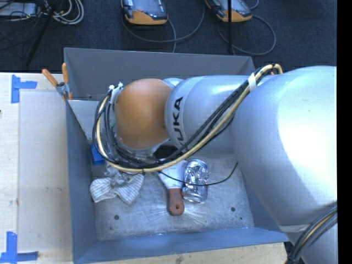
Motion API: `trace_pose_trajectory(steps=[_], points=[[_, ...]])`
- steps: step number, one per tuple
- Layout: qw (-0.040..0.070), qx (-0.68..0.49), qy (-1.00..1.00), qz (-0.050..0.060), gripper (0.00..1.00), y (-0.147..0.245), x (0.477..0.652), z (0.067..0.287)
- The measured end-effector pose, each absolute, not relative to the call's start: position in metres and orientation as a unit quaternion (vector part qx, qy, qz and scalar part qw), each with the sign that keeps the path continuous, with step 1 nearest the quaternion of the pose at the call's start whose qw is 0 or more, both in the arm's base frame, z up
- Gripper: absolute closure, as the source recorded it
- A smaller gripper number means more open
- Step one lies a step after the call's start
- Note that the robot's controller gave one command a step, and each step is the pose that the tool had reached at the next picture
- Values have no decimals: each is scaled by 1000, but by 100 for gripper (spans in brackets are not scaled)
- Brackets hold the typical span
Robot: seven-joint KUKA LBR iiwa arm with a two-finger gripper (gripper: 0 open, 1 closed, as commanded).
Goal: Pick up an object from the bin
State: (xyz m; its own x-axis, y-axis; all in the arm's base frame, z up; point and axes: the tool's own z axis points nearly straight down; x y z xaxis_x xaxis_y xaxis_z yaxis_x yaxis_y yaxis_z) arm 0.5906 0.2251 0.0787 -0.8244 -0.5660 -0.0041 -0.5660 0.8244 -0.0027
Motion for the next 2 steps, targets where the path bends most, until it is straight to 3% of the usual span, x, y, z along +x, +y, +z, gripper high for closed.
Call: trace_pose_trajectory(steps=[2], points=[[2,-296,955,0,100,225,590,81]])
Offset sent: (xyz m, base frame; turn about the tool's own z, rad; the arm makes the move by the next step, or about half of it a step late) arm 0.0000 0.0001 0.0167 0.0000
